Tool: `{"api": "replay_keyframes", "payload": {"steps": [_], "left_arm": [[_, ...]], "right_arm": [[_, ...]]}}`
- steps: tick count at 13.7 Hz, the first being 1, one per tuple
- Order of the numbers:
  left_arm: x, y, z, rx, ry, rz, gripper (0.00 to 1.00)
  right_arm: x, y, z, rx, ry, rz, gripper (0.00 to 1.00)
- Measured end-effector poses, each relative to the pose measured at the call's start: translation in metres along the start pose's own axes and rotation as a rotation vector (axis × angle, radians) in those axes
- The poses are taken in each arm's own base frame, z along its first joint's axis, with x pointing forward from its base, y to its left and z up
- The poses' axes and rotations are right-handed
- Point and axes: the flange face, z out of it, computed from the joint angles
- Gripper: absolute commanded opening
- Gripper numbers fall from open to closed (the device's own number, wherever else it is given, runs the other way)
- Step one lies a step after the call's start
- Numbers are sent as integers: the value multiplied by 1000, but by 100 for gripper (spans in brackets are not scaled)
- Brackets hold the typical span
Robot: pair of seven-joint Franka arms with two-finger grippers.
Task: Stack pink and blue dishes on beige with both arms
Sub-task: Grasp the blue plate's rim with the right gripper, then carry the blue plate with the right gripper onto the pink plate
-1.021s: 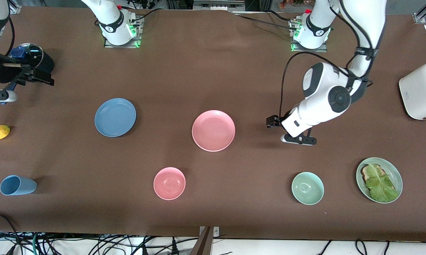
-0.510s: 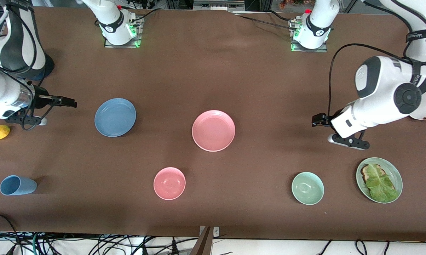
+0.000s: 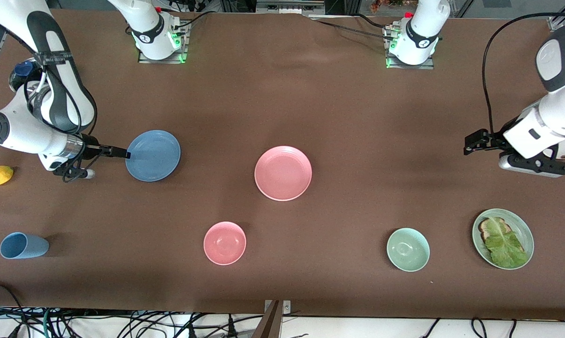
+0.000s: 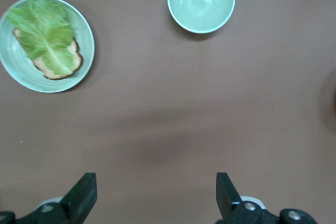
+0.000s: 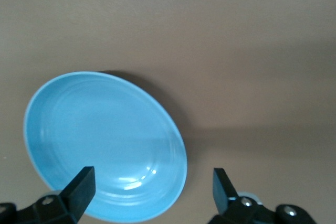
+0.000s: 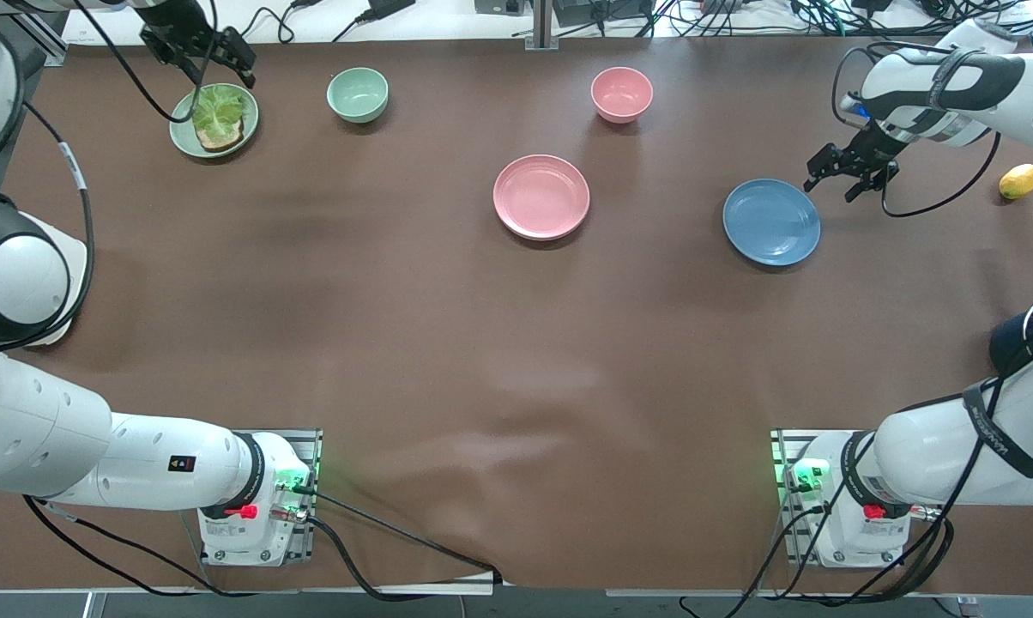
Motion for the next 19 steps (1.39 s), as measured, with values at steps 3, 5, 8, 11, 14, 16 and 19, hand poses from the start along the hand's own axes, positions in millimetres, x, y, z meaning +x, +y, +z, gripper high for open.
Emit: {"api": "replay_keyframes", "payload": {"steps": [3,5,8,11,14,16,19], "left_arm": [[-11,-16,-38,1,27,-29,100],[-17,-23,-51,-2,16,-42,100],[-20,-26,-53,-7,-9,-76,100],[-18,-22,-66,-4,11,-182,100],[-17,-16,-70,-5,14,-192,100],[-16,-17,-67,-5,7,-192,100],[-12,-14,-58,-6,-9,-187,100]], "right_arm": [[1,28,29,53,-13,-38,78],[2,34,37,65,-11,-51,64],[2,33,41,65,-14,-62,46],[3,31,45,67,-20,-65,41],[3,33,55,68,-36,-74,2],[5,32,55,70,-36,-84,0],[11,26,43,88,-41,-105,0]]}}
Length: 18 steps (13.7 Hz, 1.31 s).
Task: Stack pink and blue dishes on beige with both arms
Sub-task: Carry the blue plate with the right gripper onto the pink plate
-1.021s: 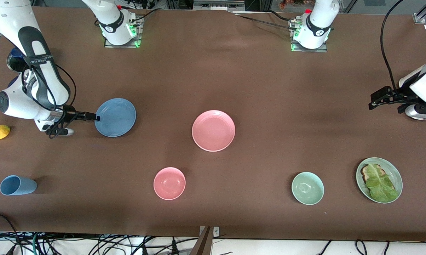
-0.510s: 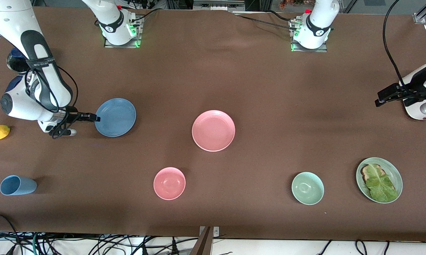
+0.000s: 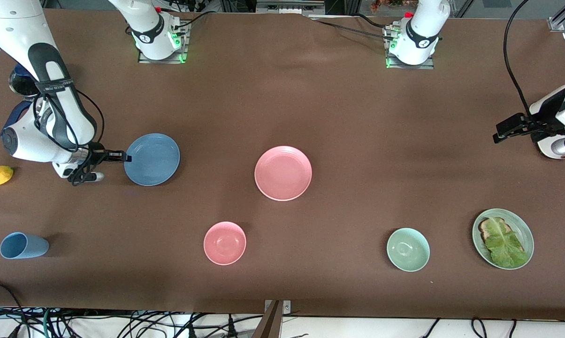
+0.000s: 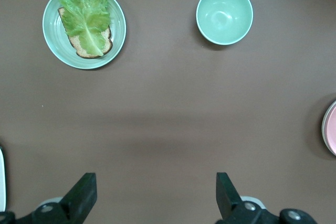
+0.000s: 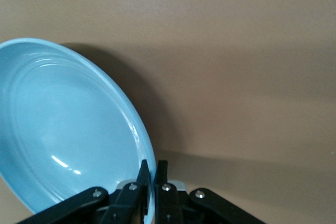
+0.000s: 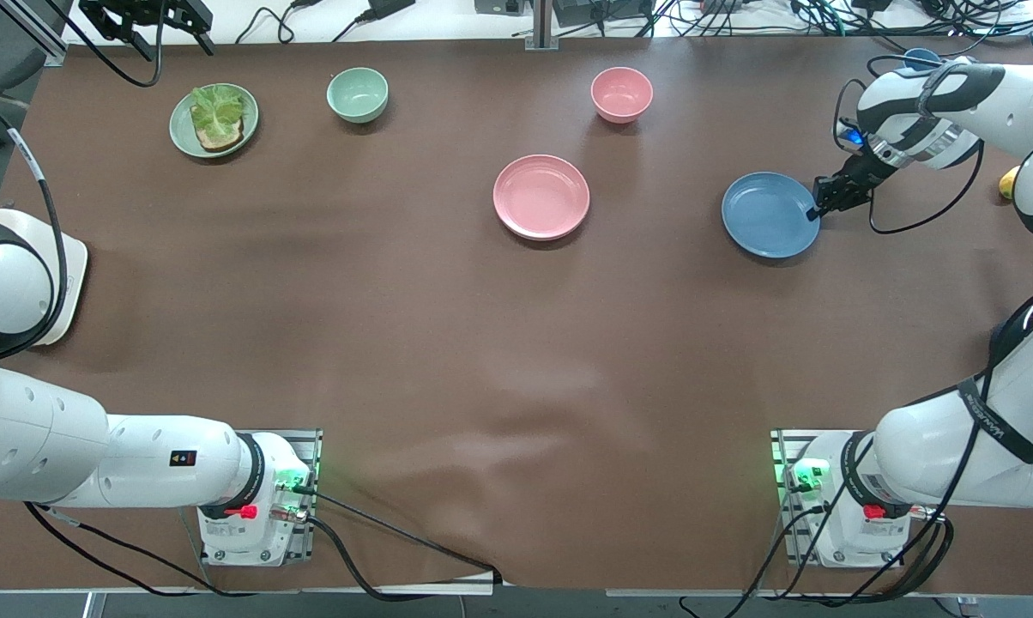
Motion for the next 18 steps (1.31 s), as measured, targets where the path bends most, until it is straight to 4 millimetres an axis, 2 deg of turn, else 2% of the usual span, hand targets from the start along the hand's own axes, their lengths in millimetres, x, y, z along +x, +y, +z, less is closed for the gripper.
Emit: {"api": "replay_keyframes", "payload": {"steps": [3,5,7,8,10,12,15,18], "left_arm": [[-1,16,-3,-1,5,27,100],[-5,29,-10,-1,12,49,100],[-10,35,-14,-1,0,57,100],[-11,35,-14,-1,-7,57,100],[-12,35,-14,-1,-11,57,100],[-12,35,-14,-1,-12,57,100],[-12,32,-14,-1,-13,52,100],[-11,30,-13,-1,-15,49,100]], "right_arm": [[11,-12,-20,37,-36,-18,0],[20,-26,-42,73,-76,-5,0],[29,-51,-71,96,-101,32,0],[32,-71,-83,101,-106,60,0],[33,-126,-97,103,-112,134,0],[30,-195,-95,96,-118,221,0],[31,-288,-76,107,-49,306,0],[26,-361,-40,138,29,313,0]]}}
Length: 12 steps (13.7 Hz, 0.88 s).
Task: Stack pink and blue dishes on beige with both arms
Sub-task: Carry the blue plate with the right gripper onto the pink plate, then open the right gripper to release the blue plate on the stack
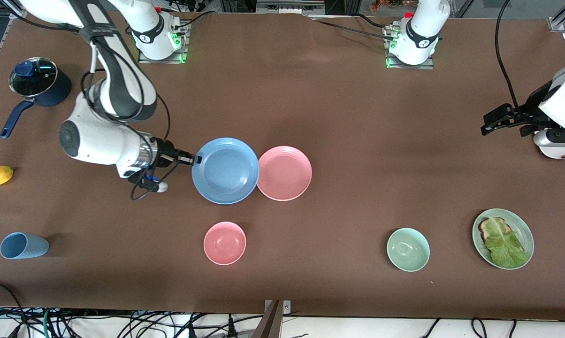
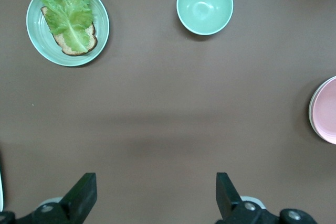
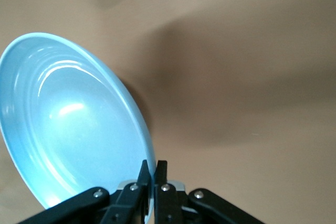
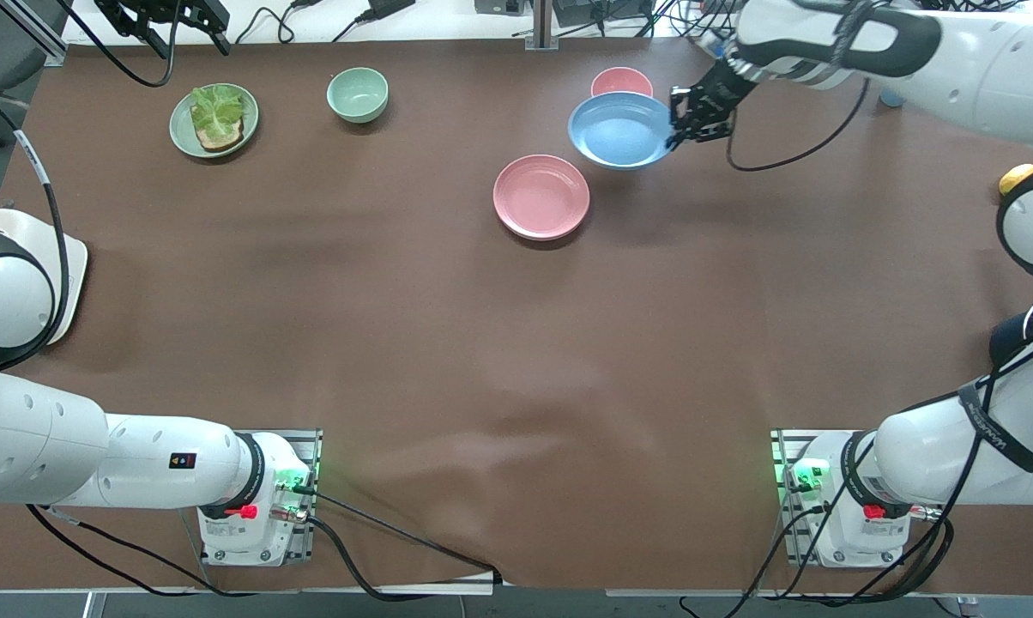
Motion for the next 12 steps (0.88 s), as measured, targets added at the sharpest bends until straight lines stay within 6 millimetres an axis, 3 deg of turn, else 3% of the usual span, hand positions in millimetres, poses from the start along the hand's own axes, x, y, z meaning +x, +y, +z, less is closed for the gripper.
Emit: {"api": "replay_keyframes", "payload": {"steps": [3,7,9,12], "left_arm": [[0,0,1,0,-1,0,100],[0,-1,1,0,-2,-2,100],[0,-2,1,0,-2,-3,100],[0,-2,1,0,-2,-3,100]], "right_arm": [[-22,-38,61,22,49,-33,0],[-30,-47,136,39,83,-53,0],[-31,-45,151,34,78,-55,0],[-32,-45,154,31,74,-55,0]]}}
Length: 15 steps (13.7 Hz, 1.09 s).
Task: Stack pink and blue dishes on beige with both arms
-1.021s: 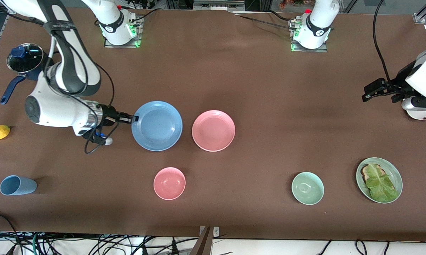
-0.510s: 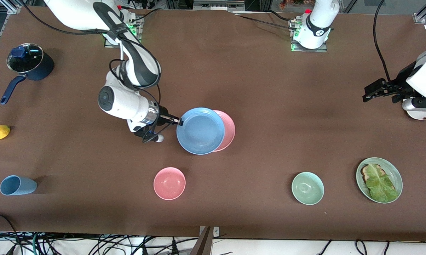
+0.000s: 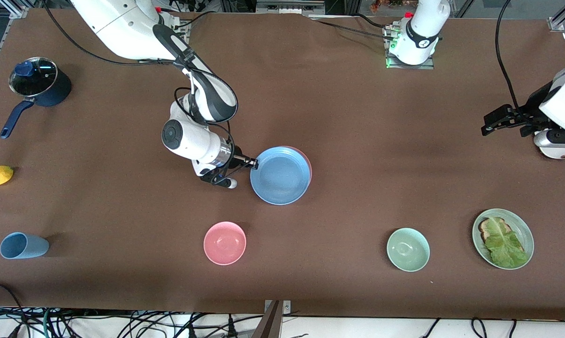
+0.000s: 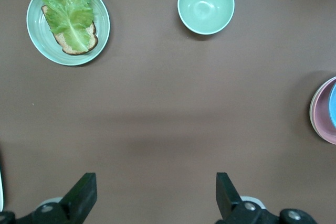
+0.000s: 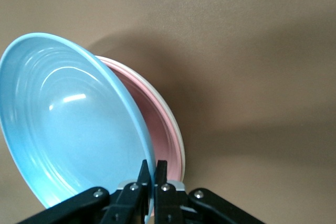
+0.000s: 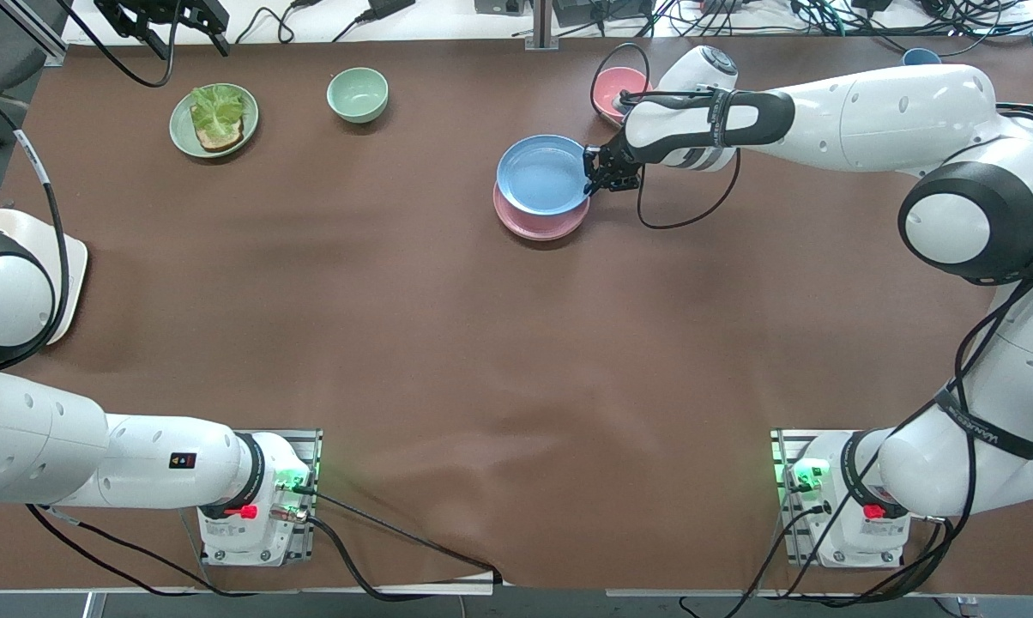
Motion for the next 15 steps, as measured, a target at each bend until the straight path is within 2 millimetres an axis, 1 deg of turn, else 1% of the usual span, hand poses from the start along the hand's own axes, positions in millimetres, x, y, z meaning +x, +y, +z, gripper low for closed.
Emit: {"api": "replay_keyframes", "payload": {"steps": [2,3,4,7,9,10,11,12,13,15], "left_arm": [[0,0,0,0,0,0,100],[0,0,0,0,0,0,100],[0,0,0,0,0,0,100],[0,0,0,0,0,0,100],[0,0,0,0,0,0,100],[0,0,0,0,0,0,100],[0,0,0,0,0,0,100],[0,0,0,0,-1,0,100],[0,0,0,0,-1,0,100],[0,0,1,0,-1,0,100]], "right_arm": [[-3,0,6,-5,-8,-3,0],[-4,0,8,-7,-11,-4,24],[-5,0,10,-8,-14,-5,99],[-3,0,7,-9,-9,-10,100],[1,-4,-2,-14,-8,-21,100],[3,-5,-11,-33,-9,-40,100],[5,-5,-24,-65,-15,-64,100],[7,-5,-43,-104,-25,-88,100],[9,-7,-68,-142,-22,-111,100],[13,-6,-126,-221,18,-154,100]]}}
